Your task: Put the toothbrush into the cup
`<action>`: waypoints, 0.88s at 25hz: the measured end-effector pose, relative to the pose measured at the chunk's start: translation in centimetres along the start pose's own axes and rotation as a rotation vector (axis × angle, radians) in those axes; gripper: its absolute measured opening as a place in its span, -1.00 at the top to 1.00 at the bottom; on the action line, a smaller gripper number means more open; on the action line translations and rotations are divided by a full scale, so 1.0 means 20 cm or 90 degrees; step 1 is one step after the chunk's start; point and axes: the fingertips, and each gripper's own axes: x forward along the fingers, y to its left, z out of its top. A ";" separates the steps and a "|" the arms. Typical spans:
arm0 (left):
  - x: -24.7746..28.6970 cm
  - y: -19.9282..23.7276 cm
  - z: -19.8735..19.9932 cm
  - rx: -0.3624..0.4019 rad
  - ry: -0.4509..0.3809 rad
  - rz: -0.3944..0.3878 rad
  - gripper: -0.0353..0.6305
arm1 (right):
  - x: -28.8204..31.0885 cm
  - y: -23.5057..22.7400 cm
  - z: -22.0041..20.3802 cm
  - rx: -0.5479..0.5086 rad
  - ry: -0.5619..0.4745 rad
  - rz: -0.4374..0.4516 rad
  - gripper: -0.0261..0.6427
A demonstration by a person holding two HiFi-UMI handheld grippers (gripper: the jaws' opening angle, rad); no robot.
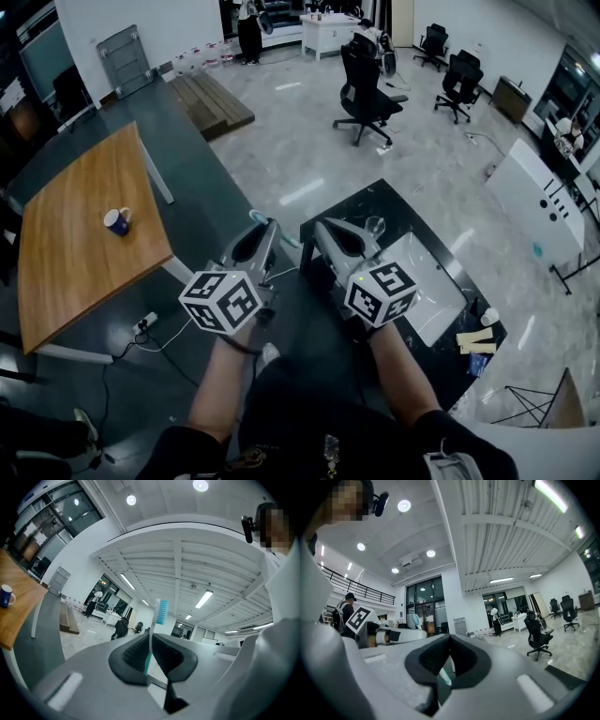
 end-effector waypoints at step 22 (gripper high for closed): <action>0.27 1.02 0.34 -0.028 -0.005 0.052 0.81 | 1.16 -0.04 -0.09 0.005 0.052 0.046 0.91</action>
